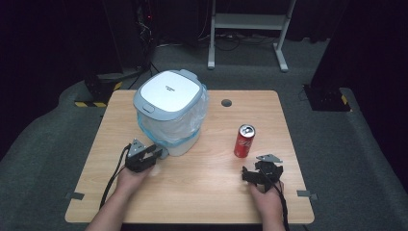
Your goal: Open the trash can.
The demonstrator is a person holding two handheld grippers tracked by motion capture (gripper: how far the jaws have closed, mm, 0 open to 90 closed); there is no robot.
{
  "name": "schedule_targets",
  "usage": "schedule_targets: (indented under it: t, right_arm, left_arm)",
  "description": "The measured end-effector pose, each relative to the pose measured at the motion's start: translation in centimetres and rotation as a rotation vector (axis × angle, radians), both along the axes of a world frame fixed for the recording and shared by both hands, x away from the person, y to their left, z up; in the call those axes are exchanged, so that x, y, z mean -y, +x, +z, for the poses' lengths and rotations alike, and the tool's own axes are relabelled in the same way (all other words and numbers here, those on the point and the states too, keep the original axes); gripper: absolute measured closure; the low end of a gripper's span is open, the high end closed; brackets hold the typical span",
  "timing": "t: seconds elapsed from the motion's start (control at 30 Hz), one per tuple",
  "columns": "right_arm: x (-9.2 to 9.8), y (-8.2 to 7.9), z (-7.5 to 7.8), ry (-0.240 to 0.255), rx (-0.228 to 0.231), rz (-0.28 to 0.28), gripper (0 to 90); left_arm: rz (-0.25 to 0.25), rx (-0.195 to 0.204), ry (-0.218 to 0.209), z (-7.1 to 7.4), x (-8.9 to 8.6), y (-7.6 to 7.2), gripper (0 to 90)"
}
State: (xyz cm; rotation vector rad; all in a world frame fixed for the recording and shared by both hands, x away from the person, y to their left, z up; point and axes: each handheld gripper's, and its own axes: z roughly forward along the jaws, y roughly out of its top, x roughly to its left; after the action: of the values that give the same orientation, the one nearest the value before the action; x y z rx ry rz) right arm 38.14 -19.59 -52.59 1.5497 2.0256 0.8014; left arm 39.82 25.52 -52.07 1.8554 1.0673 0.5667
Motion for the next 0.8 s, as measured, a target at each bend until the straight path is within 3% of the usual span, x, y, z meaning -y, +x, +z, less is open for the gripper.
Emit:
schedule_targets:
  t: [0.5,0.67,0.8]
  right_arm:
    - [0.00,0.00,0.00,0.001,0.000,0.001,2.5]
    - [0.00,-0.01,0.00,0.001,0.000,0.001,2.5]
    - [0.00,-0.01,-0.01,0.001,0.000,0.001,2.6]
  left_arm:
    - [0.000,-0.030,0.026,-0.06,0.12,0.29,63.7]
    - [0.008,-0.062,0.055,-0.16,0.44,0.45,63.7]
    - [0.015,-0.065,0.083,-0.21,0.76,0.48,63.7]
